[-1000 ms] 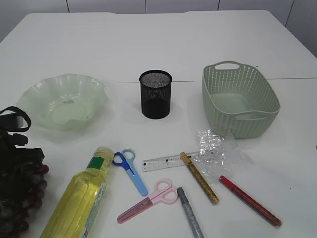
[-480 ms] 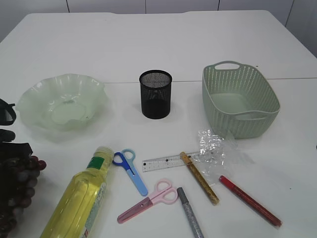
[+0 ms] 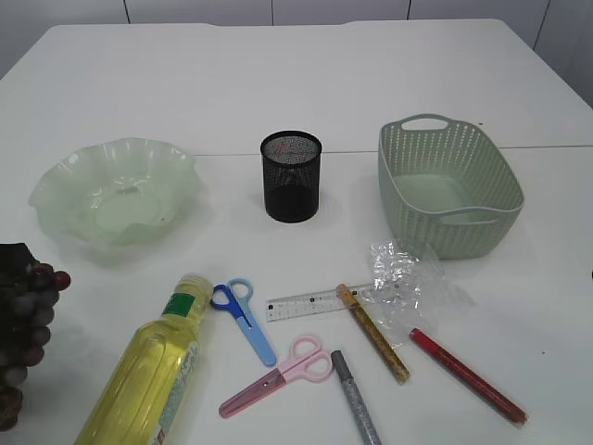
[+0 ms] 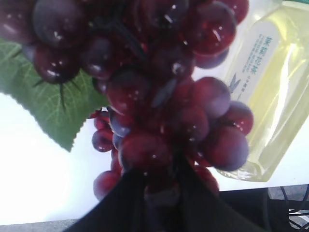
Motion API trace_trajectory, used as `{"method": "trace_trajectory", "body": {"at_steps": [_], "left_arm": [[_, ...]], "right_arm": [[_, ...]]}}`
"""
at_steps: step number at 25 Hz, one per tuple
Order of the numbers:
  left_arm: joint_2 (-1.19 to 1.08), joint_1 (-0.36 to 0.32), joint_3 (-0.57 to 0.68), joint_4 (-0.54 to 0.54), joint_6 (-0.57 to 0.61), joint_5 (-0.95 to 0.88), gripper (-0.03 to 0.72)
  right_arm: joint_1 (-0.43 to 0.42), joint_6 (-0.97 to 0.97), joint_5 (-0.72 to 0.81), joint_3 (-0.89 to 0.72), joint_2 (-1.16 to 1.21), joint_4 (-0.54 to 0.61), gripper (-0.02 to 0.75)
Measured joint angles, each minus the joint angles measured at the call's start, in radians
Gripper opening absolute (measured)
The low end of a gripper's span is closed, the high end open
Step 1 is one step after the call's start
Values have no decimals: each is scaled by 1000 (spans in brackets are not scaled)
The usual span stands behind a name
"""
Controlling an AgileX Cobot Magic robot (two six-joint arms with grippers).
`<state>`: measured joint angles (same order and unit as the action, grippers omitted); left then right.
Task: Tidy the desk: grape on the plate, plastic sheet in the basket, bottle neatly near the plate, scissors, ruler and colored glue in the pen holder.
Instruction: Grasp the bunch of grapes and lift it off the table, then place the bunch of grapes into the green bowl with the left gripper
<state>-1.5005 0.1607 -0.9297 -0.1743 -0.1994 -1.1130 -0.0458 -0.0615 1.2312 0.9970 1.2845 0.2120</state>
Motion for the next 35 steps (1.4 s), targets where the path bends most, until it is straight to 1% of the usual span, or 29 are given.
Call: {"method": "trace_trajectory", "body": {"at_steps": [3, 6, 14, 16, 21, 25, 29, 35], "left_arm": [[42, 0, -17, 0, 0, -37, 80], [77, 0, -75, 0, 0, -82, 80], [110, 0, -298, 0, 0, -114, 80], [110, 0, -341, 4, 0, -115, 80], [108, 0, -424, 25, 0, -41, 80], [63, 0, -476, 41, 0, 8, 80], [-30, 0, -528, 48, 0, 27, 80], [-184, 0, -613, 104, 0, 100, 80]], "right_arm": [[0, 0, 0, 0, 0, 0, 531], [0, 0, 0, 0, 0, 0, 531], [0, 0, 0, 0, 0, 0, 531], [0, 0, 0, 0, 0, 0, 531], [0, 0, 0, 0, 0, 0, 531], [0, 0, 0, 0, 0, 3, 531], [0, 0, -2, 0, 0, 3, 531], [0, 0, -2, 0, 0, 3, 531]]}}
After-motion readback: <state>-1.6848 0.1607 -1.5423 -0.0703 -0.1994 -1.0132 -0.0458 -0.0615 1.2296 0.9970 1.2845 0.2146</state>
